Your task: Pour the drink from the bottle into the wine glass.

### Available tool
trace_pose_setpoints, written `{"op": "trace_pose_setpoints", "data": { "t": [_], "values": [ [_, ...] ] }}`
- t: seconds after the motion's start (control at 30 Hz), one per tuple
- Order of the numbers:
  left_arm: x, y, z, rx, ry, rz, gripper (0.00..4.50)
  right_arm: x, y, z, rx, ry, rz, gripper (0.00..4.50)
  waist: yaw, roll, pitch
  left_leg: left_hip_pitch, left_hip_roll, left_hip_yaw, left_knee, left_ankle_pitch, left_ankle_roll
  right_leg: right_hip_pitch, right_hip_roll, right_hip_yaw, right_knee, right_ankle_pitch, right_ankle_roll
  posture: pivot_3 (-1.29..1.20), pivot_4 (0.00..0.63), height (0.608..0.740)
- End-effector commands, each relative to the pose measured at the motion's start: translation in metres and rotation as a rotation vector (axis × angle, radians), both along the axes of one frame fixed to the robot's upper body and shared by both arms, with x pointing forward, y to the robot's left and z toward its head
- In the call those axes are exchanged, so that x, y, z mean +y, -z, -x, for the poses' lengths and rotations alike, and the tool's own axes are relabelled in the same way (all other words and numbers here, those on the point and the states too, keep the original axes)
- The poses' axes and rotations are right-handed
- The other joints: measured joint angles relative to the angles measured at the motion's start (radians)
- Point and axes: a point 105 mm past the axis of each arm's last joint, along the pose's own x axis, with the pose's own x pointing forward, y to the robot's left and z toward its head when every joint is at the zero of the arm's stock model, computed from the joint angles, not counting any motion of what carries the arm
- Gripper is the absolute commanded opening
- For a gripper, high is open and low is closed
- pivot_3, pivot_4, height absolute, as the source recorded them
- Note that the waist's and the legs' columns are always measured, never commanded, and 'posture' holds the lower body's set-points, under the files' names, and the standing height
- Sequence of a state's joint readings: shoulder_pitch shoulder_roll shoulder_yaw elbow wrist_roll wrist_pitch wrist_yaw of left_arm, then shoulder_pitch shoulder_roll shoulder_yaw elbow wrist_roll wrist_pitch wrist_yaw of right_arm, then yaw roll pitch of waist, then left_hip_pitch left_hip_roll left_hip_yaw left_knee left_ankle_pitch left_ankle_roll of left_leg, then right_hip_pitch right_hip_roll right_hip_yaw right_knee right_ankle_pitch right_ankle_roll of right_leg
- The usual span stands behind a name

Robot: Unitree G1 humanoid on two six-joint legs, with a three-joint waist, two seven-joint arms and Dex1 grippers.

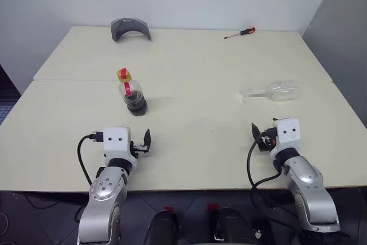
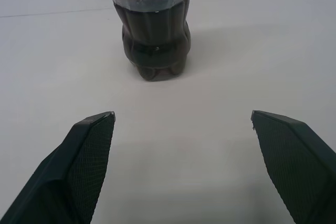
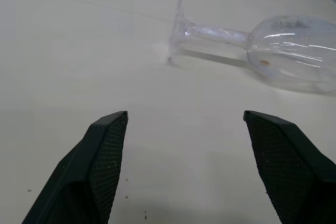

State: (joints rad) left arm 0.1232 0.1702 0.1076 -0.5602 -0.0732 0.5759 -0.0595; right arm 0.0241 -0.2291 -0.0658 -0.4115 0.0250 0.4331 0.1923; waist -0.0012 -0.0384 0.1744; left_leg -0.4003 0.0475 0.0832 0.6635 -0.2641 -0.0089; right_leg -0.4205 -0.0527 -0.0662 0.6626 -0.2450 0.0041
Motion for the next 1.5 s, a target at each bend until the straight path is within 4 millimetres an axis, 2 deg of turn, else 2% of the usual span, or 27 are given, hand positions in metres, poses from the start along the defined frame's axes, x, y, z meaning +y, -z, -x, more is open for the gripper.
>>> {"op": "trace_pose_setpoints", "data": {
  "t": [0.03,0.13,0.27,0.37,0.53,0.77,1.0,1.33,1.5],
  "values": [
    [0.001,-0.019,0.002,-0.08,-0.004,-0.015,4.45,0.0,-0.018,0.002,-0.073,-0.007,0.003,3.78,0.0,0.0,0.0,0.0,0.0,0.0,0.0,0.0,0.0,0.0,0.0,0.0,0.0,0.0,0.0,0.0,0.15,0.74],
    [0.012,-0.023,0.0,-0.105,-0.055,-0.047,4.45,0.019,-0.026,0.006,-0.077,-0.174,-0.106,3.78,0.0,0.0,0.0,0.0,0.0,0.0,0.0,0.0,0.0,0.0,0.0,0.0,0.0,0.0,0.0,0.0,0.15,0.74],
    [0.012,-0.024,-0.003,-0.129,-0.045,-0.025,4.45,0.052,-0.044,0.028,-0.045,-0.514,-0.301,3.78,0.0,0.0,0.0,0.0,0.0,0.0,0.0,0.0,0.0,0.0,0.0,0.0,0.0,0.0,0.0,0.0,0.15,0.74],
    [0.016,-0.022,-0.005,-0.132,-0.063,-0.02,4.45,0.06,-0.056,0.04,-0.006,-0.642,-0.353,3.78,0.001,0.0,0.0,0.0,0.0,0.0,0.0,0.0,0.0,0.001,0.0,0.0,0.0,0.0,0.0,0.0,0.15,0.74],
    [0.018,-0.024,-0.017,-0.168,-0.053,-0.027,4.45,0.068,-0.066,0.053,0.054,-0.763,-0.402,3.78,0.002,0.0,0.0,0.0,0.0,-0.001,0.0,0.0,0.0,0.001,0.0,-0.001,0.0,0.0,0.0,0.0,0.15,0.74],
    [0.006,-0.024,-0.032,-0.185,0.027,0.006,4.45,0.077,-0.069,0.049,0.054,-0.78,-0.398,3.78,0.002,0.0,0.0,0.0,0.0,0.0,0.001,0.0,0.0,0.001,0.0,0.0,0.0,0.0,0.0,0.0,0.15,0.74],
    [0.016,-0.033,-0.044,-0.223,-0.018,-0.028,4.45,0.08,-0.068,0.049,0.054,-0.771,-0.399,3.78,0.003,0.0,0.0,0.0,0.0,0.0,0.001,0.0,0.0,0.001,0.0,-0.001,0.0,0.0,0.0,0.0,0.15,0.74],
    [0.01,-0.038,-0.071,-0.234,0.018,-0.013,4.45,0.08,-0.068,0.045,0.046,-0.755,-0.407,3.78,0.003,-0.001,0.0,0.0,0.0,0.0,0.001,0.0,0.0,0.001,0.0,-0.001,0.0,0.0,0.0,0.0,0.15,0.74],
    [0.013,-0.039,-0.083,-0.236,0.01,-0.02,4.45,0.079,-0.069,0.043,0.042,-0.743,-0.405,3.78,0.003,-0.001,0.0,0.0,0.0,0.0,0.001,0.0,0.0,0.001,0.0,-0.001,0.0,0.0,0.0,0.0,0.15,0.74]
  ]
}}
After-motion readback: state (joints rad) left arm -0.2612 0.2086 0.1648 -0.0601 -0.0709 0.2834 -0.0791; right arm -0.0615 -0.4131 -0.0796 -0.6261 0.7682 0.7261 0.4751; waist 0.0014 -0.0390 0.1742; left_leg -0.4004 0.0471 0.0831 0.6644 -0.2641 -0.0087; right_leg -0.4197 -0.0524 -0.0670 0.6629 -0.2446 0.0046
